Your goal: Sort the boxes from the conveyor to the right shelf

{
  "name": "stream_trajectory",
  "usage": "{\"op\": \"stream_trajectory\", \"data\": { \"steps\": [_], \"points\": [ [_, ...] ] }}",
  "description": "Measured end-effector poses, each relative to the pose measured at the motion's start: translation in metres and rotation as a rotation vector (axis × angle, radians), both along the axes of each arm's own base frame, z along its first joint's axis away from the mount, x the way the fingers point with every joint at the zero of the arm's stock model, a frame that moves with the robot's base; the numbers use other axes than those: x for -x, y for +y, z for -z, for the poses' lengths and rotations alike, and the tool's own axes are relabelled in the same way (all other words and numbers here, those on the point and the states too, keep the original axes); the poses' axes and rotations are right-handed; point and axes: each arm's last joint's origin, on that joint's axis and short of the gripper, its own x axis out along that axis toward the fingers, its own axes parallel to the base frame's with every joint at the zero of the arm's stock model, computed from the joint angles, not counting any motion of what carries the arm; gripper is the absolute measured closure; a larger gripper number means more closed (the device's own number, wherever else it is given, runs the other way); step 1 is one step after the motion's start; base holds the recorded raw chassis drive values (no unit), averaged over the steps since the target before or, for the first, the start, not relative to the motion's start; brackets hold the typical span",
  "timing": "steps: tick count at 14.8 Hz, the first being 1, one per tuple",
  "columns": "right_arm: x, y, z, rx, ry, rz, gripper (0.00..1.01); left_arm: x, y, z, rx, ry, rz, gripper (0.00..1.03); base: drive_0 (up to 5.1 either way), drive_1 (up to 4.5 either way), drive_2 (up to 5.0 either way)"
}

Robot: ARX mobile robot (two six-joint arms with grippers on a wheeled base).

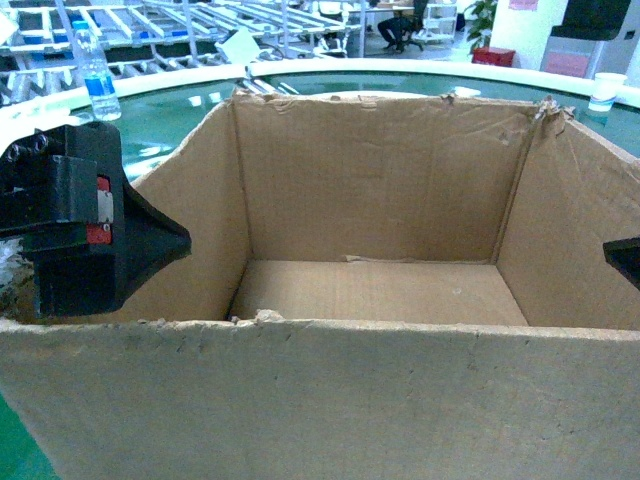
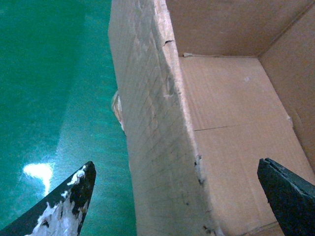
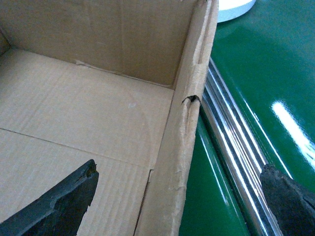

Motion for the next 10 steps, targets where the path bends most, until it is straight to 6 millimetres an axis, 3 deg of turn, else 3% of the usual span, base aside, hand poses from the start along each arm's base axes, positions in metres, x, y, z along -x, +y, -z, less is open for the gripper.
{"op": "stream_trajectory", "data": {
  "steps": [3,4,6,10],
  "points": [
    [0.0003,0.0000,0.0029,-0.004,-0.007,-0.001,0.03,-0.0012,0.0001,0.0035,-0.016,0.010,-0.004,0.05,0.0,0.00,0.0],
    [0.0008,-0.0001,0.0041,-0.004,-0.011,0.001,0.03,-0.0016,0.0003,0.0048,-0.021,0.011,-0.006,0.09,0.0,0.00,0.0],
    [0.0013,0.0003,0.0054,-0.010,-0.014,0.002,0.22,-0.0015,0.0014,0.0068,-0.028,0.019,-0.012,0.33,0.0,0.00,0.0],
    [0.0021,0.0001,0.0051,-0.012,-0.016,0.002,0.71,0.0002,-0.0035,0.0064,-0.031,0.016,0.006,0.82,0.0,0.00,0.0]
  ]
}}
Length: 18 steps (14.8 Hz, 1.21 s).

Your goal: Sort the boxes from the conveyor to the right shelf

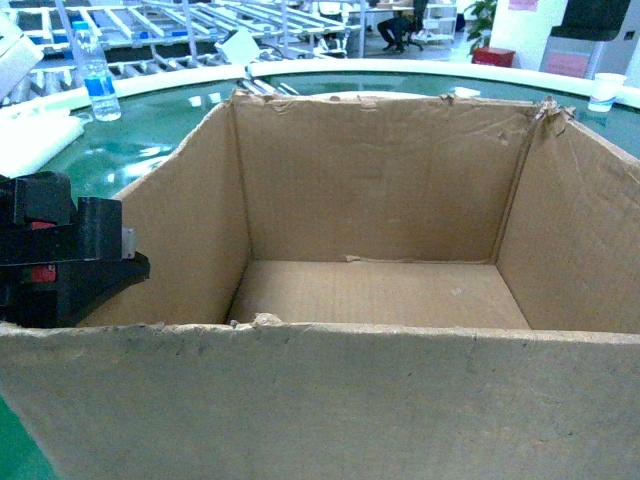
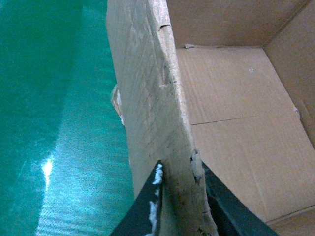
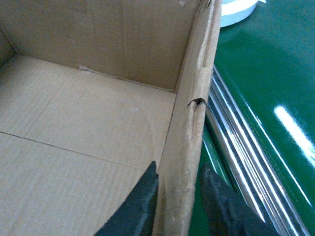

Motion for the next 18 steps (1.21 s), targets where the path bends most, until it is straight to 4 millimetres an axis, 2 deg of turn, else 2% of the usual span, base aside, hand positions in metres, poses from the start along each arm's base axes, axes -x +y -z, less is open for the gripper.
{"op": "stream_trajectory", "data": {
  "steps": [1,2,3,6,8,10,12,13,16,18],
  "points": [
    [0.001,0.001,0.000,-0.010,0.001,-0.008,0.84,0.000,0.000,-0.001,-0.006,-0.004,-0.011,0.94,0.0,0.00,0.0],
    [0.001,0.002,0.000,-0.024,0.002,-0.007,0.93,0.000,0.000,-0.001,-0.009,-0.006,-0.021,1.01,0.0,0.00,0.0],
    [0.002,0.003,-0.001,-0.045,0.001,-0.002,0.98,0.001,0.000,-0.001,-0.005,-0.006,-0.022,1.01,0.0,0.00,0.0],
    [0.005,0.002,-0.003,-0.060,-0.012,0.009,0.98,0.003,0.001,-0.005,0.010,-0.039,-0.027,1.01,0.0,0.00,0.0],
    [0.009,-0.002,-0.018,-0.083,-0.082,0.027,0.98,0.005,0.002,-0.020,0.002,-0.144,-0.039,1.01,0.0,0.00,0.0],
    [0.010,-0.009,-0.063,-0.113,-0.266,0.052,0.98,0.004,-0.001,-0.066,-0.010,-0.378,-0.041,1.01,0.0,0.00,0.0],
    [0.020,-0.016,-0.106,-0.136,-0.447,0.063,0.98,0.013,-0.003,-0.108,0.007,-0.580,-0.038,1.01,0.0,0.00,0.0],
    [0.025,-0.016,-0.112,-0.128,-0.475,0.058,0.98,0.018,-0.003,-0.114,0.002,-0.615,-0.038,1.01,0.0,0.00,0.0],
    [0.019,-0.015,-0.098,-0.114,-0.407,0.060,0.98,0.013,-0.005,-0.104,-0.024,-0.557,-0.032,1.01,0.0,0.00,0.0],
    [0.020,-0.015,-0.098,-0.115,-0.413,0.059,0.98,0.013,-0.005,-0.103,-0.024,-0.560,-0.034,1.01,0.0,-4.01,4.1]
  ]
}}
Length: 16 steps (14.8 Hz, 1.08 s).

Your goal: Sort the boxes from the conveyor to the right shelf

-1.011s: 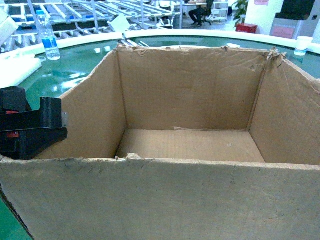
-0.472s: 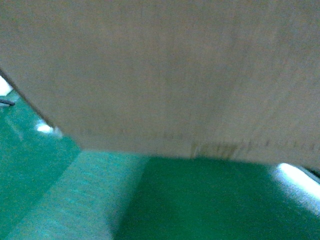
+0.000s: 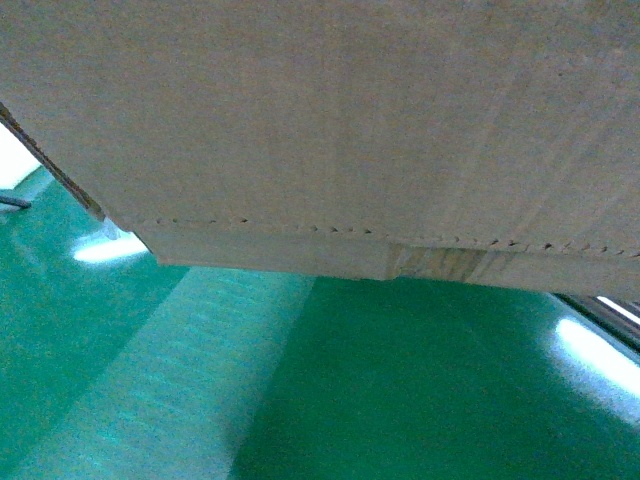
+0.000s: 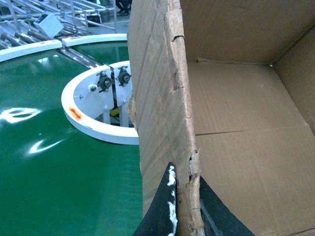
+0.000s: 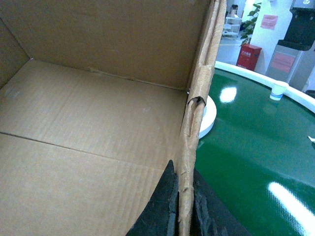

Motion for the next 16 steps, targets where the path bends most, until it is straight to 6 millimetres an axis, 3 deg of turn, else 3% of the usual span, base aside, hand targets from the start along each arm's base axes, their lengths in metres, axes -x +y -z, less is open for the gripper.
{"op": "stream_trajectory", "data": {
  "steps": [16],
  "points": [
    [0.0013,-0.0002,-0.0014,-0.001,-0.005,0.000,0.98,0.0007,0.0003,-0.0007,-0.003,-0.004,0.000,1.01,0.0,-4.03,4.1]
  ]
}}
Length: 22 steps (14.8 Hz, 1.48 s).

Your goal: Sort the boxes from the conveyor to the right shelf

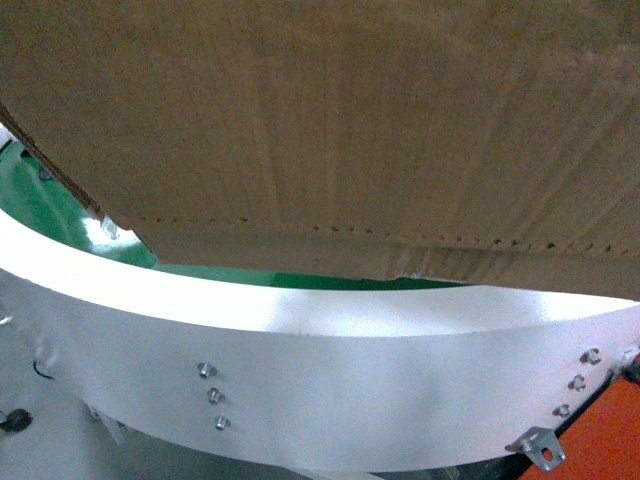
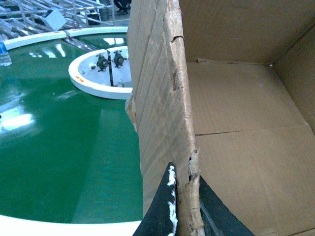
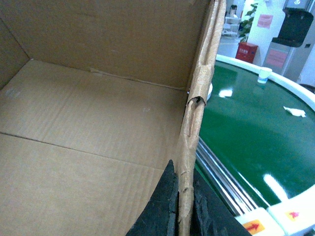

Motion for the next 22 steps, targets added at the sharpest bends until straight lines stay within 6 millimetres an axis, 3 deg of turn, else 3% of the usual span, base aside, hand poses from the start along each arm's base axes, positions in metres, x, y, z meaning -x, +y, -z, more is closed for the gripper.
{"op": "stream_trajectory", "data": {
  "steps": [10,22],
  "points": [
    [0.0000,0.0000,0.0000,0.000,0.000,0.000,0.98,0.0003,0.0001,-0.0004,0.000,-0.002,0.000,1.01,0.0,-4.20,4.1],
    [0.0001,0.0000,-0.0002,0.000,-0.002,-0.002,0.98,0.0011,0.0004,-0.0013,0.001,-0.007,-0.001,1.01,-1.2,-1.21,-1.2]
  ]
}}
